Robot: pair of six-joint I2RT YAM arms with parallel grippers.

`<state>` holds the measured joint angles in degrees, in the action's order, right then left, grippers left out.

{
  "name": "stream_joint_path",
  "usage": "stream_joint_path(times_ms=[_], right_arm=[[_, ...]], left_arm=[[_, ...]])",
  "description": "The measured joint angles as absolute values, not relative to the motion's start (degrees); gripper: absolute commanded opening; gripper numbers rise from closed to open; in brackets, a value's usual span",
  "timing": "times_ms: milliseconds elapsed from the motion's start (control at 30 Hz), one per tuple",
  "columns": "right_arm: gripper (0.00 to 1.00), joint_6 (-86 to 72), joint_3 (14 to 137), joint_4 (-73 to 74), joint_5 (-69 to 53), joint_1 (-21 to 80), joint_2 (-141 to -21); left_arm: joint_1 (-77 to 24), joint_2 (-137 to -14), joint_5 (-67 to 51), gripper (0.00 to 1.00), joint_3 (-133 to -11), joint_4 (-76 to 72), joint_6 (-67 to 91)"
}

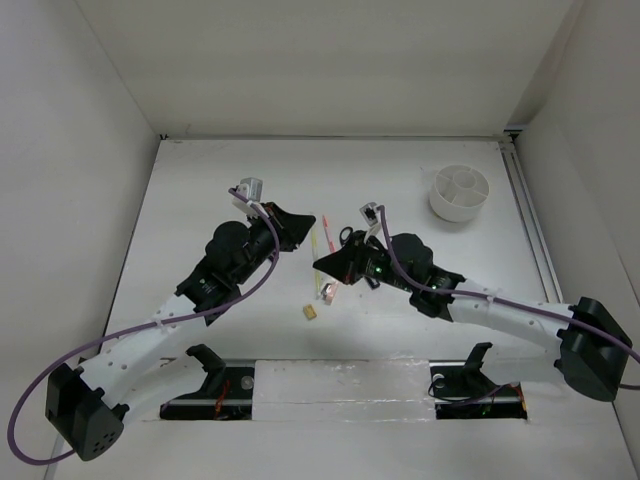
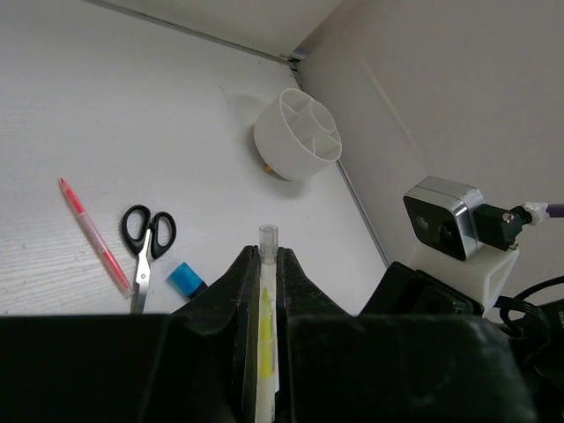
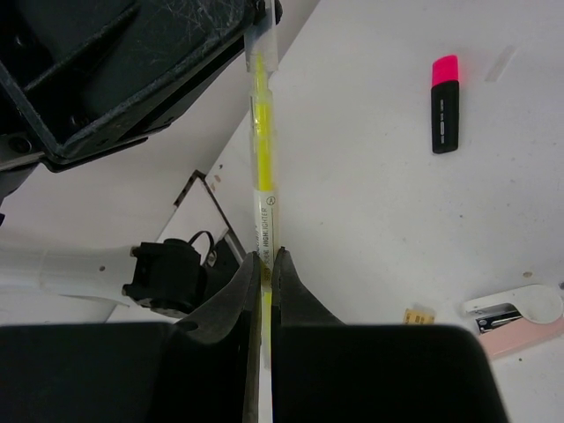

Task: Sort the stationery into containers
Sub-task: Close the pen cap on the pen.

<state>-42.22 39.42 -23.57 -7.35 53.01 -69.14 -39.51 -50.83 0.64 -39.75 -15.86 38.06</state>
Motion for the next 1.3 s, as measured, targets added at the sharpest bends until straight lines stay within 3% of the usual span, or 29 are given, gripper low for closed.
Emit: stream_joint_path(times_ms=[1300], right_arm=[[0.0,-41.17,39.27,-21.58,-7.7,50.39,-66.32]], left_arm=[[-39.53,-51.57,-1.91,0.0,-37.91,-18.44,38.04]])
